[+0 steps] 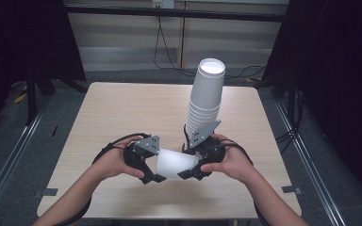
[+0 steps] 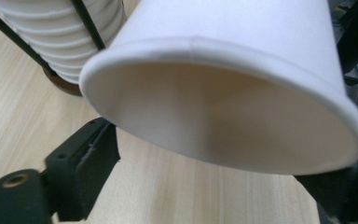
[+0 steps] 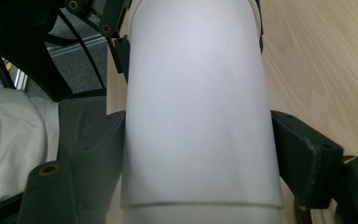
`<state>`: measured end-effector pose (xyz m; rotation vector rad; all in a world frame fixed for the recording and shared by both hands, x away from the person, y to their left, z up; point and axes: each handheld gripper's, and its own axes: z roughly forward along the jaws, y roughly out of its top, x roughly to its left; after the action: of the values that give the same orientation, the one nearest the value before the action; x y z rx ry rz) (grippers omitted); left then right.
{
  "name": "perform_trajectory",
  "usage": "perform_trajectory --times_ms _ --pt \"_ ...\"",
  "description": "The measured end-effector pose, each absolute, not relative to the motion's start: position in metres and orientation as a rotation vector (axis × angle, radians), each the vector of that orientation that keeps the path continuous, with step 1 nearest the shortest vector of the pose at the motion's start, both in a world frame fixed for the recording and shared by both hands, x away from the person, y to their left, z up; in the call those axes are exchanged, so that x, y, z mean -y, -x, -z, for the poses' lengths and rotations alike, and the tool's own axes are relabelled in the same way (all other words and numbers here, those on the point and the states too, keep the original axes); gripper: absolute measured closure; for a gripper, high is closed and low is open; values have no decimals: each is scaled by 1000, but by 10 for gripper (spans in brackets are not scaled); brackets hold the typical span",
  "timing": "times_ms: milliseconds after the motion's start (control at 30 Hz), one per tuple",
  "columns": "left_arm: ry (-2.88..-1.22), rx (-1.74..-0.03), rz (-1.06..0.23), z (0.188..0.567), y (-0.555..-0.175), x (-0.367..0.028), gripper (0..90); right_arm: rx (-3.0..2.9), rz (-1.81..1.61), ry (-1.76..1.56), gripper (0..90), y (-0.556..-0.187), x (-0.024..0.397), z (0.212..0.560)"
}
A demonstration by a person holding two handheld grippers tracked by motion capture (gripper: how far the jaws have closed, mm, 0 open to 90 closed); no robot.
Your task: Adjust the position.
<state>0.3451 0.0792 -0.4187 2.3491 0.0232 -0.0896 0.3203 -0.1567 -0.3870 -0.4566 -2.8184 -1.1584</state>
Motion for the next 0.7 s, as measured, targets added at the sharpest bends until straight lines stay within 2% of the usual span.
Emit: perform_trajectory --times_ms 167,433,700 --pt "-2348 14 62 419 -344 -78 81 2821 1141 452 234 -319 154 386" --pt "-2335 2 85 418 -345 -80 153 2819 1135 454 242 -321 154 387" --pt "-2373 -10 50 413 -343 -79 168 2828 1139 463 235 -320 153 386"
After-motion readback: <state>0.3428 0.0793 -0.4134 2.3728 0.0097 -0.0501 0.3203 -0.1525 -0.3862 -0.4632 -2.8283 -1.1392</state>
